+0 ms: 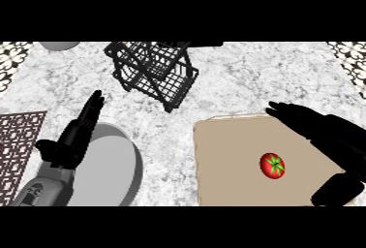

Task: Pick the tomato from the tray and place it in the tiered basket

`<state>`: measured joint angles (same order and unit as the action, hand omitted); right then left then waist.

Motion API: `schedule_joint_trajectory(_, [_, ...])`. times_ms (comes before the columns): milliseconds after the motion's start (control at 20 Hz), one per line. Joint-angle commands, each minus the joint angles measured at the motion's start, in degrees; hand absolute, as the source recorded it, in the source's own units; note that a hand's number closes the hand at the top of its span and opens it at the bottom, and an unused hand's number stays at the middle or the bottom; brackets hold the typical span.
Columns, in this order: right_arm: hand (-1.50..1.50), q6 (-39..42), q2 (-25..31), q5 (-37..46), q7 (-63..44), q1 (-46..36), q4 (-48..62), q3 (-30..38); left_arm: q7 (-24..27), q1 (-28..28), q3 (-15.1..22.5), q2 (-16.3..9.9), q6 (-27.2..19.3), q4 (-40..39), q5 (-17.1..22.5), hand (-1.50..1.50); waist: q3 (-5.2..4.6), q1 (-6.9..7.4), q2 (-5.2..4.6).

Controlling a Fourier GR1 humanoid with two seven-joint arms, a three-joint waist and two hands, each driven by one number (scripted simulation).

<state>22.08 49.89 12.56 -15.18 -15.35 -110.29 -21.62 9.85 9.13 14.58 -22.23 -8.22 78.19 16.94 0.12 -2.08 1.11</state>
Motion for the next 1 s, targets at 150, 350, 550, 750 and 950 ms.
schedule_joint_trajectory(150, [-1.5,8.6,4.1,-3.1,-18.5,2.7,-16.3,-1.0,-0.9,-1.1,2.8,3.2,1.9,-2.2,-0.7,0.0,-0.26,0.56,-0.76])
schedule_joint_trajectory(350, [-1.5,9.7,3.2,-2.2,-20.6,3.8,-14.9,0.0,0.1,-3.5,2.5,3.5,3.5,-1.5,-0.8,0.0,-0.17,1.81,-1.03])
schedule_joint_trajectory(550, [-1.5,5.5,-2.4,2.3,-26.8,4.6,-19.6,-1.0,-0.9,-0.7,4.0,6.6,0.9,-1.9,-3.8,0.0,-0.17,1.51,-1.05])
schedule_joint_trajectory(750, [-1.5,5.1,-2.8,13.6,-26.3,7.1,-15.0,-6.7,-0.3,-0.7,1.9,6.0,3.1,-4.0,-2.6,0.0,-0.15,1.77,-1.22])
schedule_joint_trajectory(950, [-1.5,3.7,-3.1,17.7,-23.0,11.0,-10.8,-7.0,-5.8,-0.3,1.9,4.8,3.5,-0.5,-2.9,0.0,-0.06,1.84,-1.11])
